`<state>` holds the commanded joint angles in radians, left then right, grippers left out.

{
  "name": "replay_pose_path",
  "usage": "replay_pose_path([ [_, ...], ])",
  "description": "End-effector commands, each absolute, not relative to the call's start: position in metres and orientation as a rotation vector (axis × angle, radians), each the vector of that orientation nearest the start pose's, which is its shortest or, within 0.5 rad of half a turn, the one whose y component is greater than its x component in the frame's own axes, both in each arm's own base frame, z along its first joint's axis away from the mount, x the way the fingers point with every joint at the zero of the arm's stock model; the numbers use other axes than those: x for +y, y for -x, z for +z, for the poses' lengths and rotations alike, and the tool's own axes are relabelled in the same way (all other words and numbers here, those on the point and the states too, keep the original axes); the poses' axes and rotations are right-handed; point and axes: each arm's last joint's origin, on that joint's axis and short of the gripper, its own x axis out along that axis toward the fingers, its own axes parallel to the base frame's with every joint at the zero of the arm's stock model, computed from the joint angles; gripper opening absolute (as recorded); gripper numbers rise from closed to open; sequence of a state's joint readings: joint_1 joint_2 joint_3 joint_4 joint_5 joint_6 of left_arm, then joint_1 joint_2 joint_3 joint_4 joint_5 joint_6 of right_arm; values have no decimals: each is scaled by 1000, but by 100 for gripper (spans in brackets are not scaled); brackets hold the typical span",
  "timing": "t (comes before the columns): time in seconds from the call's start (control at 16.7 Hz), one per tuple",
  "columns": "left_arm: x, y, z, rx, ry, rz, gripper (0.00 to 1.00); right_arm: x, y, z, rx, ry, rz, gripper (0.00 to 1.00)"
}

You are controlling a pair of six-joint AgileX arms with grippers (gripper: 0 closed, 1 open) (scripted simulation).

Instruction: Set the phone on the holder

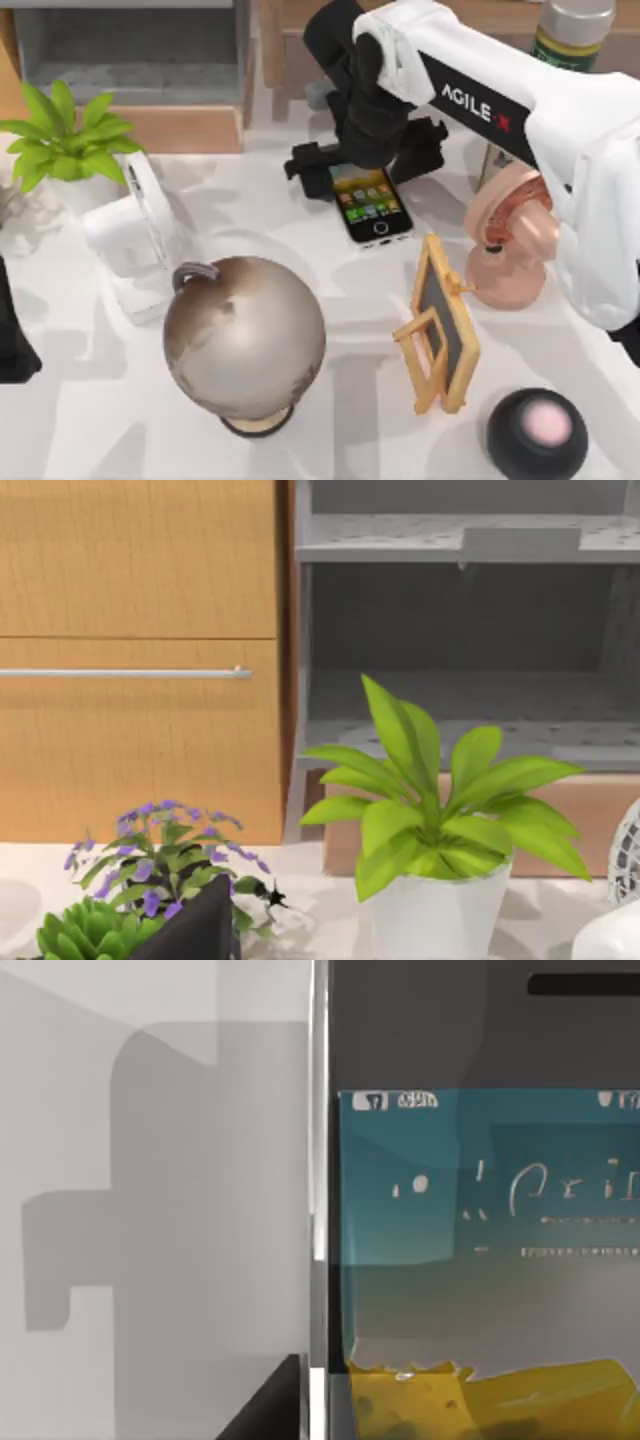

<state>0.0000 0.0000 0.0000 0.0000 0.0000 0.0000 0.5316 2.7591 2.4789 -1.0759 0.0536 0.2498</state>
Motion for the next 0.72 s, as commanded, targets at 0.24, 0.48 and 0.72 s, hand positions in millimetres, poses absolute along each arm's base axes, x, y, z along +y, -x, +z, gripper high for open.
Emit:
replay_pose_path([
  [0.24, -1, -106, 160, 0, 0, 0, 100, 281, -466, 92, 1343, 190, 256, 25],
  [0.48, -1, -106, 160, 0, 0, 0, 100, 281, -466, 92, 1343, 190, 256, 0],
  [0.72, -1, -106, 160, 0, 0, 0, 100, 281, -466, 92, 1343, 190, 256, 0],
])
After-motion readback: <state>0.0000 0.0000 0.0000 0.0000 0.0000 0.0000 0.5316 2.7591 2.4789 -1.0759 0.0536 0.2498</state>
